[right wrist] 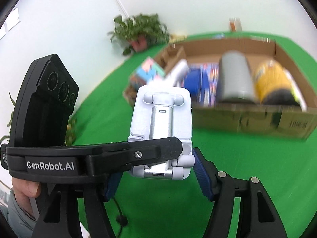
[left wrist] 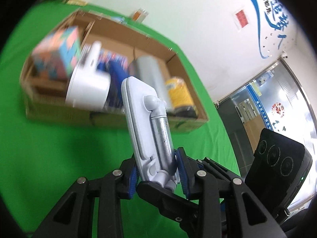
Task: Organize rigid objects
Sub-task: 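Lift the phone stand with both grippers and carry it over the box, then lower the phone stand beside the stapler and open both grippers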
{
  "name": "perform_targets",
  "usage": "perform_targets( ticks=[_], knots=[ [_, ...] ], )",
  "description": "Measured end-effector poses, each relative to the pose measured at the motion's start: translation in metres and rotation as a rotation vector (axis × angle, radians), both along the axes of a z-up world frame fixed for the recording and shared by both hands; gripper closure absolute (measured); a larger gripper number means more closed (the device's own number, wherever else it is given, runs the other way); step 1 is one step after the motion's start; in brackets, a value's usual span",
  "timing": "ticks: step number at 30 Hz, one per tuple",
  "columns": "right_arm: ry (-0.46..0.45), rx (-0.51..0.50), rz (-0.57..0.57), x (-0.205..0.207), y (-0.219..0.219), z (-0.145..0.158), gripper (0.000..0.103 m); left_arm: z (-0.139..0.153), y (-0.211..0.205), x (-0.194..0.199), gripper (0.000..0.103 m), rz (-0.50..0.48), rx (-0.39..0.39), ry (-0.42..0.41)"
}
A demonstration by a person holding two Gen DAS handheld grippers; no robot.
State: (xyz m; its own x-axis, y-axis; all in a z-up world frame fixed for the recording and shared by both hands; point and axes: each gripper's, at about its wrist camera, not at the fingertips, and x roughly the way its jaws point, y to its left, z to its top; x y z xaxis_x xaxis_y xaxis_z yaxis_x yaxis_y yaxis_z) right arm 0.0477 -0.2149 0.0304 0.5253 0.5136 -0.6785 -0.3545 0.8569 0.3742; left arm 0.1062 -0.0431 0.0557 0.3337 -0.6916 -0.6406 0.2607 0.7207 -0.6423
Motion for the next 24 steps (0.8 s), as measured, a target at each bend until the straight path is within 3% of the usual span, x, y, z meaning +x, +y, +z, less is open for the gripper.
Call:
perform_targets(
  ticks=[4, 7, 15, 19, 22, 24],
  knots=[
    [-0.019, -0.001, -0.013, 0.025, -0.001, 0.019, 0.039, 0.011, -0.003, 0.030, 0.070, -0.011, 0.012, -0.008],
    [0.024, 0.018, -0.014, 0.054, -0.004, 0.025, 0.039, 0.011, -0.007, 0.058, 0.070, -0.024, 0.033, 0.011],
    [0.136, 0.040, -0.071, 0.125, -0.007, 0.012, 0.039, -0.006, -0.017, 0.118, 0.070, -0.041, 0.039, 0.123],
    [0.172, -0.028, -0.093, 0.142, -0.007, 0.003, 0.036, -0.015, -0.023, 0.124, 0.076, -0.034, 0.070, 0.148],
    [0.126, -0.106, -0.089, 0.133, -0.006, 0.009, 0.028, -0.006, -0.016, 0.120, 0.074, 0.000, 0.094, 0.089],
    [0.050, -0.130, -0.102, 0.113, -0.011, 0.018, 0.010, 0.004, -0.009, 0.112, 0.068, 0.029, 0.117, 0.042]
  ],
)
